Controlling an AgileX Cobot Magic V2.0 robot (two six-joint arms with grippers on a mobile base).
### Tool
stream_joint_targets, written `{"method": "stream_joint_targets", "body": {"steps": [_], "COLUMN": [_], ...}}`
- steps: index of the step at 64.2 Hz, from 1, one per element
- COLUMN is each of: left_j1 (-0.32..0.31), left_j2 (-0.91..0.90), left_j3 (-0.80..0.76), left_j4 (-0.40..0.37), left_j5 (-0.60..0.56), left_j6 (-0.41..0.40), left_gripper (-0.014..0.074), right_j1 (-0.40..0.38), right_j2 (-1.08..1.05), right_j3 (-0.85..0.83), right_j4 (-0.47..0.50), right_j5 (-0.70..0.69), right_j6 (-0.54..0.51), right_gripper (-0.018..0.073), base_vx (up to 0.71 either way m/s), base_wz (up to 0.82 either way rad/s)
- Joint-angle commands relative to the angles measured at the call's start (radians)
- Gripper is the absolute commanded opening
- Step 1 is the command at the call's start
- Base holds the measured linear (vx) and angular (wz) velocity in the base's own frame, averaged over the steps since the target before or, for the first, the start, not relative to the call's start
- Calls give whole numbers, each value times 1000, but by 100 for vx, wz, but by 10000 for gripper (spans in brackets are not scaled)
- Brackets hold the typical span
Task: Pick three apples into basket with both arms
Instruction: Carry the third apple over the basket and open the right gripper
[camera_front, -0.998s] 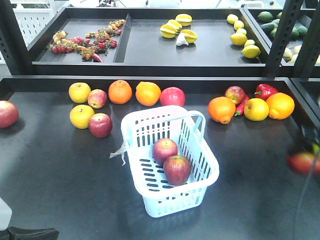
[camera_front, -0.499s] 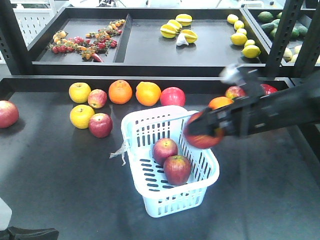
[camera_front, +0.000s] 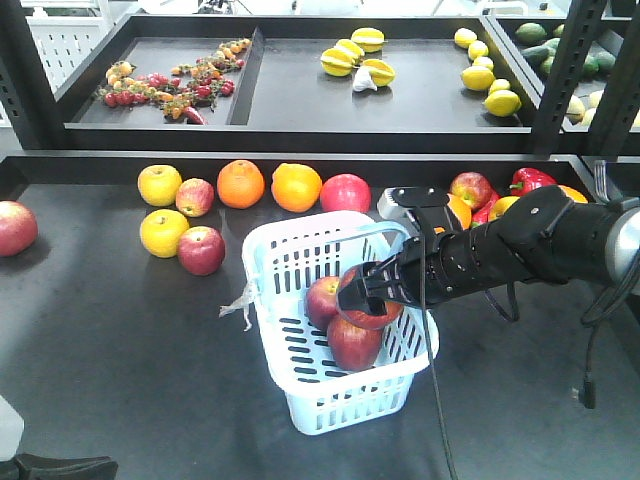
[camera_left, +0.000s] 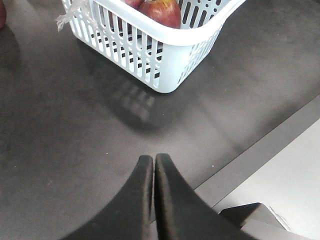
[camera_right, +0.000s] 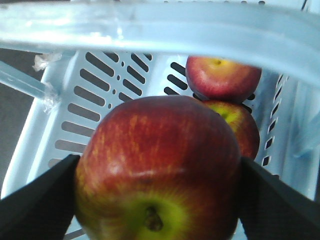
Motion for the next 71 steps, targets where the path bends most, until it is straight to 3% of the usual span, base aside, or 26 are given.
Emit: {"method": "stream_joint_targets", "body": {"steps": [1, 9, 13, 32, 37, 43, 56, 71], "left_j1": [-2, -2, -2, -2, -2, -2, -2, -2], "left_j2": [-1, -1, -1, -1, -1, -1, -1, -1], "left_j3": [-23, -23, -23, -23, -23, -23, -23, -23], "left_j4": [-19, -19, -19, -19, -20, -20, -21, -22], "left_j5": [-50, -50, -50, -49, -49, -49, -49, -38], "left_j6": [-10, -10, -10, -10, -10, -10, -10, -11], "left_gripper": [-8, -8, -8, -8, -8, -8, -8, -8], "right_j1": [-2, -2, -2, -2, -2, -2, -2, -2], "right_j2": [-45, -45, -45, -84, -113, -156, -247, -442], "right_j3": [-26, -26, -26, -26, -26, -26, -26, -22], "right_j4": [33, 33, 33, 32, 32, 32, 14, -70], "right_j5": [-16, -14, -14, 12, 43, 107, 262, 465], "right_j6": [-18, -21, -25, -51, -42, -34, -30, -29], "right_gripper": [554, 699, 727, 671, 608, 450, -15, -4], "base_vx": [0, 0, 0, 0, 0, 0, 0, 0], "base_wz": [0, 0, 0, 0, 0, 0, 0, 0]}}
